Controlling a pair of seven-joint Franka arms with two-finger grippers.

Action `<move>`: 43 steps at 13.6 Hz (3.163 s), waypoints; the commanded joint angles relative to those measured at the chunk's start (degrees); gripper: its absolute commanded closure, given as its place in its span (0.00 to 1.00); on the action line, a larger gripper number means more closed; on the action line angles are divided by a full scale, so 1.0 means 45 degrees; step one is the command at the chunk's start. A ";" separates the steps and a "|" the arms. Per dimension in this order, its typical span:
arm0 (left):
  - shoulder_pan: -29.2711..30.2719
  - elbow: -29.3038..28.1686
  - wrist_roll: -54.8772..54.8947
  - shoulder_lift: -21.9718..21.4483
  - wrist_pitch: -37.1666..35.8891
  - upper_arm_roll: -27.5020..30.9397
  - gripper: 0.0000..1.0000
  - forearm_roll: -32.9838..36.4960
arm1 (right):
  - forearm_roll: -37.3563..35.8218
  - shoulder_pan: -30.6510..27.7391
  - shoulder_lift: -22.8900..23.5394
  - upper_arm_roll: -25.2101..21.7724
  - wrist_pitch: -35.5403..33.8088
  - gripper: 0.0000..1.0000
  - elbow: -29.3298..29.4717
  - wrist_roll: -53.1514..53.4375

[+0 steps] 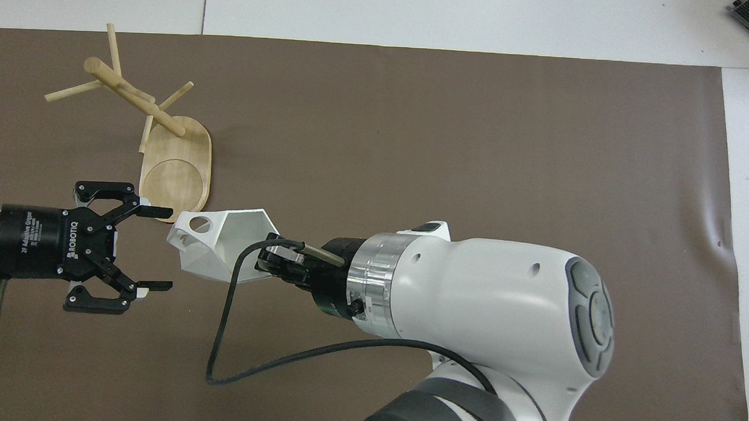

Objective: Hang cup on rack
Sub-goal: 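Close the left gripper on the cup's base held by the right gripper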

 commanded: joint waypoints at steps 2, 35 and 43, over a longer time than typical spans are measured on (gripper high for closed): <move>0.0158 -0.0191 0.0954 0.0250 -0.0166 -0.0054 0.00 -0.0718 | 0.0349 -0.0124 0.0008 0.0141 0.0273 1.00 -0.0123 -0.0453; -0.0741 -0.0582 0.1696 0.0075 -0.0224 -0.0112 1.00 -0.1715 | 0.0349 -0.0124 0.0028 0.0122 0.0195 1.00 -0.0103 -0.0472; -0.0584 -0.0582 0.1501 0.0094 -0.0244 -0.0073 1.00 -0.1578 | 0.0193 -0.0124 0.0047 0.0024 0.0195 0.50 -0.0103 -0.0589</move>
